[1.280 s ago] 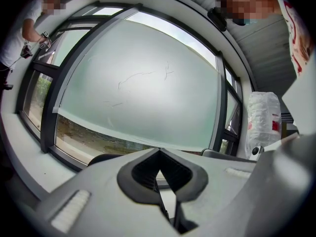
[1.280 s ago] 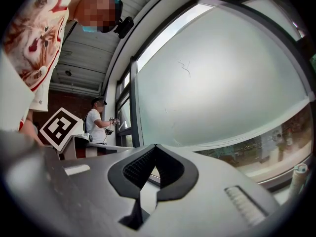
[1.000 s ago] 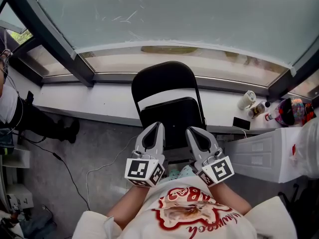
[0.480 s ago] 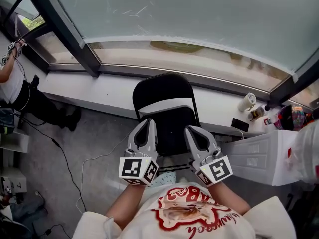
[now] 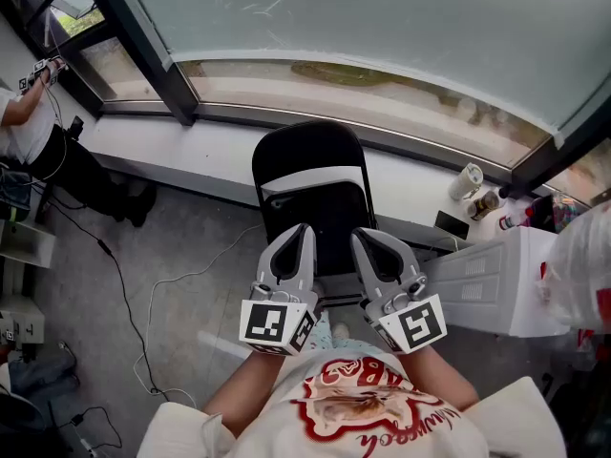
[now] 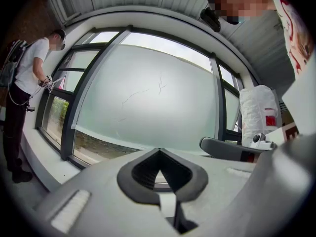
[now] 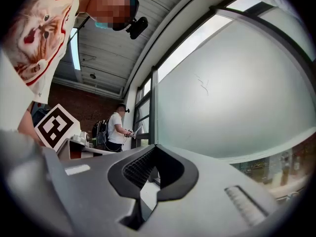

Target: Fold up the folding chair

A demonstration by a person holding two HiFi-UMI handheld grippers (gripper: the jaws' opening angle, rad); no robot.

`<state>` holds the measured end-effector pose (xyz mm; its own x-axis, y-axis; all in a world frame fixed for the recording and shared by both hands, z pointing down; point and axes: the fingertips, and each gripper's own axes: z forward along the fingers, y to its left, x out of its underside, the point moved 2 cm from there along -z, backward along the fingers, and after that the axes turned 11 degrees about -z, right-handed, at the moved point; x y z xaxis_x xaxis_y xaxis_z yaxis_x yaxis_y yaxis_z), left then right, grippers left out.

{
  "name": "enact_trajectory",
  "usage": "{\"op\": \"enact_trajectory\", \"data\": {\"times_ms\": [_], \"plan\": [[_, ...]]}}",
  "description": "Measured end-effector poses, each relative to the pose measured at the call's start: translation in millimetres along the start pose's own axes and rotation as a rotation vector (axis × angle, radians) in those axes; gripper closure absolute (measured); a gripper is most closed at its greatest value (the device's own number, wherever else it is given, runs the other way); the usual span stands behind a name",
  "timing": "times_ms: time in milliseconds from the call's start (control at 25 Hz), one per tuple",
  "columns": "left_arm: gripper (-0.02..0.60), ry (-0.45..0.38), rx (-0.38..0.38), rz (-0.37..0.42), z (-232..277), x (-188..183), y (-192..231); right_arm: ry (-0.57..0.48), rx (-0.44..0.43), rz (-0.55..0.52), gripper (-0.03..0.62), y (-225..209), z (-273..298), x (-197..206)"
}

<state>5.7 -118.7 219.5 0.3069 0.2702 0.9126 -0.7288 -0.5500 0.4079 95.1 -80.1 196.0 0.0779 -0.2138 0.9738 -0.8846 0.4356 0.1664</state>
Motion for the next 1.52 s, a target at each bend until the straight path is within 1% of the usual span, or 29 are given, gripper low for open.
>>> {"op": "enact_trajectory", "data": {"times_ms": [200, 360, 520, 720, 880, 960, 1040, 1240, 1320, 1400, 1520], "plan": [[0.578, -0.014, -0.016, 0.008, -26, 9, -13, -0.01, -0.001, 0.01, 0.571, 8, -26, -7], [0.578, 0.004, -0.032, -0.022, -42, 8, -17, 0.025, 0.008, 0.01, 0.571, 15, -43, -1], [0.578, 0.003, -0.007, 0.01, -48, 3, -25, 0.03, 0.006, 0.003, 0.571, 23, -46, -7], [0.578, 0.0, 0.038, 0.019, -62, 1, -26, 0.039, 0.041, -0.007, 0.571, 37, -51, -12], [0.578, 0.033, 0.067, 0.019, -87, 3, -21, 0.059, 0.08, 0.0, 0.571, 62, -63, -15], [0.578, 0.05, 0.087, 0.016, -103, 3, -17, 0.07, 0.105, 0.01, 0.571, 80, -70, -17], [0.578, 0.055, 0.109, 0.022, -120, 0, -15, 0.073, 0.122, -0.005, 0.571, 101, -74, -21], [0.578, 0.055, 0.155, 0.029, -160, -10, -13, 0.045, 0.17, -0.003, 0.571, 146, -76, -40], [0.578, 0.056, 0.171, 0.025, -174, -9, -10, 0.057, 0.189, 0.003, 0.571, 162, -81, -42], [0.578, 0.061, 0.188, 0.022, -187, -4, -7, 0.046, 0.212, -0.004, 0.571, 176, -86, -46], [0.578, 0.078, 0.21, 0.005, -202, 1, -8, 0.034, 0.219, -0.02, 0.571, 194, -94, -54]]}}
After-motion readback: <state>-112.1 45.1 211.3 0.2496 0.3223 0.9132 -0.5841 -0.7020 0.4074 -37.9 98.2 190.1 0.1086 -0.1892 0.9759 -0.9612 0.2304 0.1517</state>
